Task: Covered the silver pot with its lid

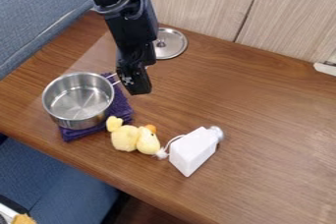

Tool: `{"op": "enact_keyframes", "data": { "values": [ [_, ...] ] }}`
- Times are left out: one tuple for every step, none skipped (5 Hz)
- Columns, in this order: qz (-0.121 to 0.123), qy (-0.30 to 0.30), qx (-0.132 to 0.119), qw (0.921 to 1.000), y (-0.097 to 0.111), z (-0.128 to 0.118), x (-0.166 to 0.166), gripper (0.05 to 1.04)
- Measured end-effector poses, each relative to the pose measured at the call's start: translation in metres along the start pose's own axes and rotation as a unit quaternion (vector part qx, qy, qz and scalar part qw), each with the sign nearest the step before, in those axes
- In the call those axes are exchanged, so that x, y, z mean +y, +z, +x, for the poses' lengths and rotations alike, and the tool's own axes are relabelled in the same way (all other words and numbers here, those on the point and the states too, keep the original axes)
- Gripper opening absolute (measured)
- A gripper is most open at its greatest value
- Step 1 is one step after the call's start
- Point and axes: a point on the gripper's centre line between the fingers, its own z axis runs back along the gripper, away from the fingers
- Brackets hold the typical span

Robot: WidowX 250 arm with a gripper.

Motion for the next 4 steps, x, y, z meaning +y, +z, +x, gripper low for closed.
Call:
{"op": "enact_keyframes", "data": {
  "values": [
    [-0.012,0.006,0.002,0.9999,-0.007,-0.002,-0.002,1.001],
    [-0.017,0.03,0.003,0.9994,-0.017,-0.001,0.017,1.001],
    [-0.008,0.066,0.003,0.9978,-0.025,0.002,0.049,1.001],
    [0.022,0.083,0.006,0.9963,-0.026,0.007,0.08,1.001]
  ]
}}
